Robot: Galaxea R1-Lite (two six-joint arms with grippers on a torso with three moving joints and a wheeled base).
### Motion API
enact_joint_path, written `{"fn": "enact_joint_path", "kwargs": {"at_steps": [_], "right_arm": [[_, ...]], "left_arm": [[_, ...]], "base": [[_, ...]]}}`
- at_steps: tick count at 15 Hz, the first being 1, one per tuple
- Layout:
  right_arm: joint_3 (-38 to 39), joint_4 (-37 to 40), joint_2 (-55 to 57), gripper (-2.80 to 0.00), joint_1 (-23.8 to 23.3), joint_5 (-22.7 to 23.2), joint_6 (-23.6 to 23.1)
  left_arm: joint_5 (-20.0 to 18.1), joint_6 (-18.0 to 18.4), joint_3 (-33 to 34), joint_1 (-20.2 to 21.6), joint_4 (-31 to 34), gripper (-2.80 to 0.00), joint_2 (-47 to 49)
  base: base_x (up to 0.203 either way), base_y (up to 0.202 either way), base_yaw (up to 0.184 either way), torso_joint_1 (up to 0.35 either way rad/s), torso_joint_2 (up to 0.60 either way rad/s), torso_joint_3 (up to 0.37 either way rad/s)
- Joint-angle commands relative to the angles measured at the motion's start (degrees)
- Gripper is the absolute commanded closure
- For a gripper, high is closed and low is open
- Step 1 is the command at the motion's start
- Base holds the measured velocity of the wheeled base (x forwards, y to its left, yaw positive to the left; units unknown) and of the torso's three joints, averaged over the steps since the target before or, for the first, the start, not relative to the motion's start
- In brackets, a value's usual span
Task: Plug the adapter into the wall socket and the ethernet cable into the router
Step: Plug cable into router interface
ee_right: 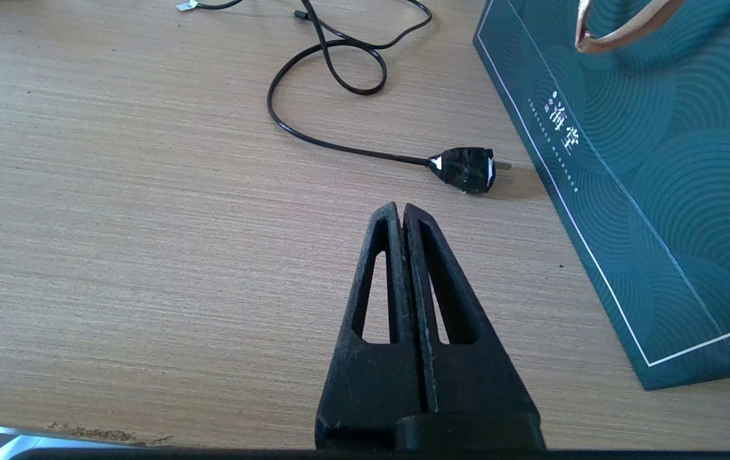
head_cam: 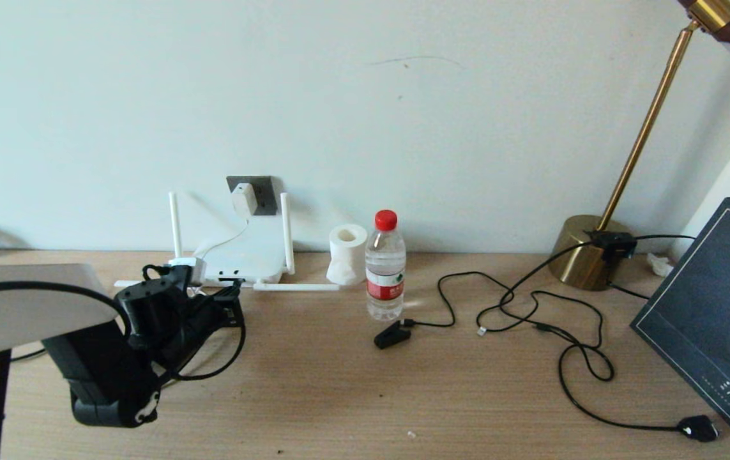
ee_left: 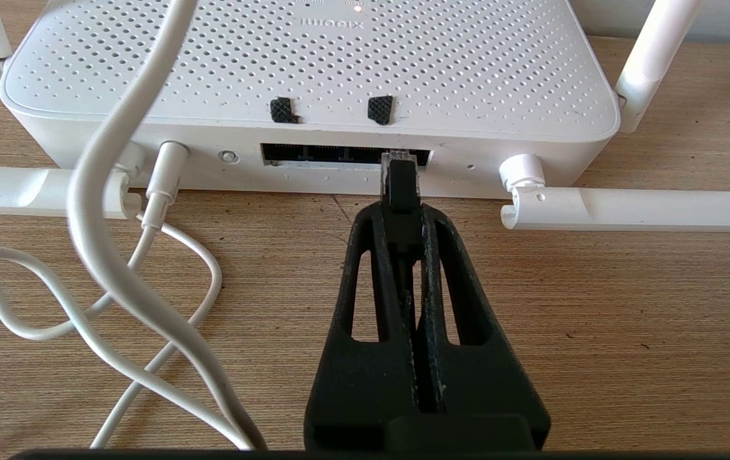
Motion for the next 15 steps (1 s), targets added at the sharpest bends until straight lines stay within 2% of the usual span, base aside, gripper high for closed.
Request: {"fn": "enact_joint_path", "kwargs": {"at_steps": [1, 15], "right_arm": [[0.0, 0.1, 0.1, 0.00, 0.0, -0.1, 0.0], [0.0, 0.1, 0.1, 0.00, 0.0, 0.0, 0.0]], "left_arm": [[0.0, 0.0, 0.0, 0.0, -0.4, 0.00, -0.1], [0.1, 0.0, 0.4, 0.0, -0.5, 0.00, -0.5]], "base": [[0.000, 0.000, 0.000, 0.000, 0.00, 0.000], [0.000, 0.000, 0.000, 0.000, 0.00, 0.000]]}}
